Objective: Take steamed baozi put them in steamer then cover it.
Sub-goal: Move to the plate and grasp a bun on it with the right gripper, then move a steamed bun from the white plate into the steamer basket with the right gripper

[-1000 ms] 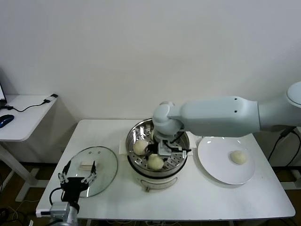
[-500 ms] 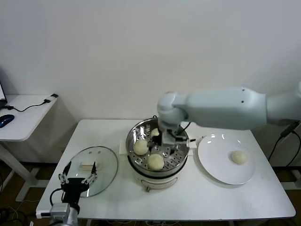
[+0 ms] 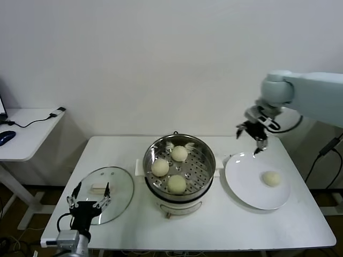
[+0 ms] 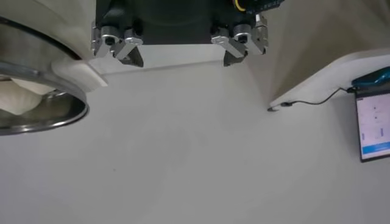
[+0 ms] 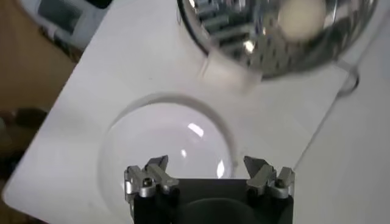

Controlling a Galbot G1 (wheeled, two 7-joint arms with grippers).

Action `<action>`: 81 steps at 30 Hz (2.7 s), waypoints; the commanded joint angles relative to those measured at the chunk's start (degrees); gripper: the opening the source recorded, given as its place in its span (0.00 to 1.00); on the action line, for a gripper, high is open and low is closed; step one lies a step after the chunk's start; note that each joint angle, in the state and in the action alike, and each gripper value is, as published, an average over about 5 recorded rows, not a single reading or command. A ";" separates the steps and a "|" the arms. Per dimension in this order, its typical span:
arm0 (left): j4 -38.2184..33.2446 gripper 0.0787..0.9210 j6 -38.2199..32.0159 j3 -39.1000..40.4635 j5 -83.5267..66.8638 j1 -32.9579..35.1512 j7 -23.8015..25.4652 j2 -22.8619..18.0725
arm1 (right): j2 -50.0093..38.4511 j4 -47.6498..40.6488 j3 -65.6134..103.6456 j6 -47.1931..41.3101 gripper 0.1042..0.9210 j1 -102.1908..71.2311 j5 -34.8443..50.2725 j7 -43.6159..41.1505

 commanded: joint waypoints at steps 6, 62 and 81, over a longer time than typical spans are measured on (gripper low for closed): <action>-0.01 0.88 -0.15 -0.35 0.65 0.83 -0.10 -0.67 | -13.80 -15.40 22.40 -8.90 0.88 -30.44 -7.88 1.01; 7.38 0.88 -2.89 -0.19 -1.52 -1.10 0.73 2.55 | -1.08 -0.23 -2.09 -13.48 0.73 10.22 15.87 1.19; 6.82 0.88 -3.60 0.18 -3.12 -1.30 0.77 2.20 | 15.04 17.79 1.96 -31.73 0.72 2.03 31.34 19.71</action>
